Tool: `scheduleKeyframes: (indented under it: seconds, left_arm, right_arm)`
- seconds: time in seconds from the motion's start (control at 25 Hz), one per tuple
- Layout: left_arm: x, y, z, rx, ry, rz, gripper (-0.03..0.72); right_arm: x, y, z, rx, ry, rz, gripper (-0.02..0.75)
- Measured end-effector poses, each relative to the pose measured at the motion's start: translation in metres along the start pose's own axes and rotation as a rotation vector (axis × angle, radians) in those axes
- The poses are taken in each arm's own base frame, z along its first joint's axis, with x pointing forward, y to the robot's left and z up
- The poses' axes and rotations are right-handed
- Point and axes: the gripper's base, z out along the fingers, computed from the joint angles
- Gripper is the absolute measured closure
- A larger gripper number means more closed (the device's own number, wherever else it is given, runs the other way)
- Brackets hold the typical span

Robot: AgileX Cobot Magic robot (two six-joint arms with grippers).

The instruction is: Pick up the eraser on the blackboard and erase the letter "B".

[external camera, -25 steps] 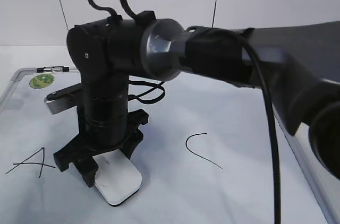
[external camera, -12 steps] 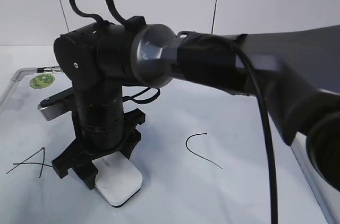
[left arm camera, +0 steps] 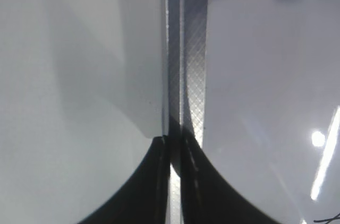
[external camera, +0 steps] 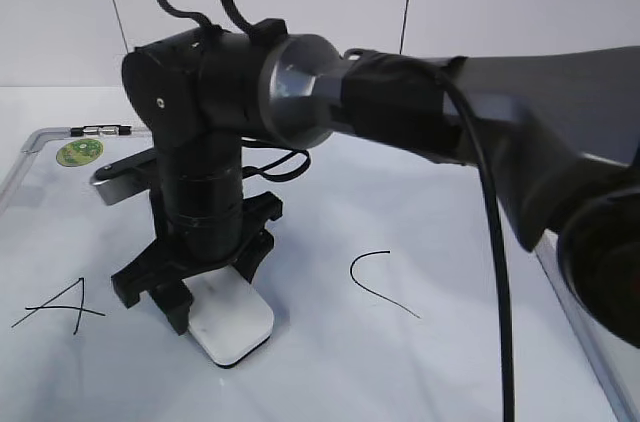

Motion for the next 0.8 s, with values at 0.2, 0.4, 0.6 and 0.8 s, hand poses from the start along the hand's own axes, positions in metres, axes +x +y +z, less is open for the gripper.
scheduleKeyframes:
  seconds: [0.2, 0.4, 0.6, 0.8]
  left_arm:
    - [0.000, 0.000, 0.000, 0.000, 0.000, 0.000, 0.671]
    - [0.000, 0.000, 0.000, 0.000, 0.000, 0.000, 0.671]
    - [0.000, 0.000, 0.000, 0.000, 0.002, 0.000, 0.671]
    - [0.000, 0.000, 0.000, 0.000, 0.002, 0.000, 0.671]
  right_arm:
    - [-0.004, -0.025, -0.002, 0.011, -0.015, 0.048, 0.215]
    - [-0.005, -0.063, -0.005, 0.058, -0.023, 0.130, 0.215]
    - [-0.003, -0.101, -0.009, 0.082, -0.033, 0.215, 0.216]
    - [-0.003, -0.103, -0.009, 0.082, -0.033, 0.220, 0.215]
